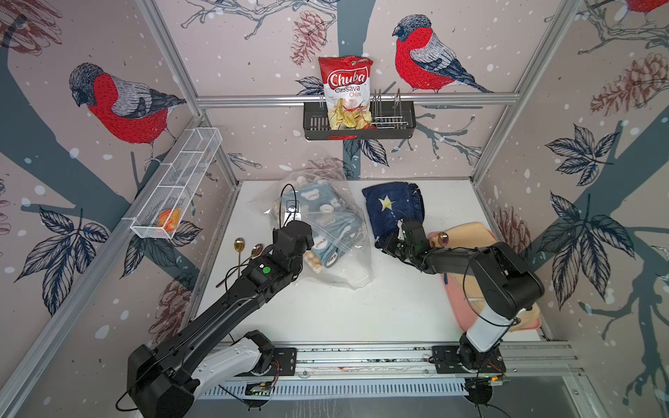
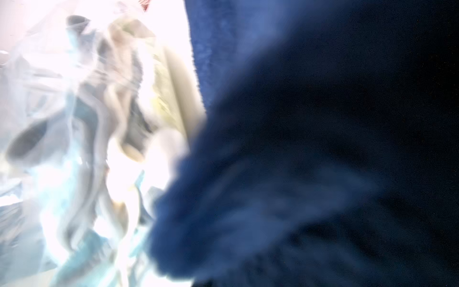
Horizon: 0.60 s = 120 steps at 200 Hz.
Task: Take the blanket out of the vacuum bag
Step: Place the blanket at the center of the board.
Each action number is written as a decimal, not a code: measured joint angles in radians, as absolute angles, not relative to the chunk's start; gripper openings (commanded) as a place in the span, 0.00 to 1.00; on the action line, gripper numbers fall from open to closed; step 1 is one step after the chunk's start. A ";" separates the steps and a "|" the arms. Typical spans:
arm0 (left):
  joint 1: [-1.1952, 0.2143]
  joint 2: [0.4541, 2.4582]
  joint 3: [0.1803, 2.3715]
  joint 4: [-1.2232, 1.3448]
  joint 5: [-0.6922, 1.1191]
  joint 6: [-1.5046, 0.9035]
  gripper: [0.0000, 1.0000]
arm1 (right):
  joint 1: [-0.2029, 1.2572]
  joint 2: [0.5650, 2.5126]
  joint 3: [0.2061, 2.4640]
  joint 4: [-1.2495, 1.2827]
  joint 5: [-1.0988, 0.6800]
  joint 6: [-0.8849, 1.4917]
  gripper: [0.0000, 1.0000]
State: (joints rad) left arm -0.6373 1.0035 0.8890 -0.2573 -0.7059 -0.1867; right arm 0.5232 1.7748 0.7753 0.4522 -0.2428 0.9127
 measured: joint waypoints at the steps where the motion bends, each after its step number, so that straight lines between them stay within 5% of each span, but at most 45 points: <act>1: -0.636 1.003 0.889 -0.257 -0.707 -0.187 0.00 | 0.525 1.779 0.781 0.456 -0.244 0.918 0.09; 19: -0.617 0.995 0.889 -0.257 -0.711 -0.194 0.00 | 0.551 1.831 0.843 0.490 -0.276 0.928 0.14; 59: -0.600 1.000 0.889 -0.257 -0.710 -0.205 0.00 | 0.570 1.874 0.894 0.550 -0.352 0.978 0.68; 96: -0.599 1.002 0.889 -0.258 -0.707 -0.205 0.00 | 0.565 1.717 0.725 0.550 -0.408 0.997 0.78; 120: -0.599 1.001 0.889 -0.258 -0.702 -0.205 0.00 | 0.576 1.544 0.600 0.502 -0.418 0.993 0.76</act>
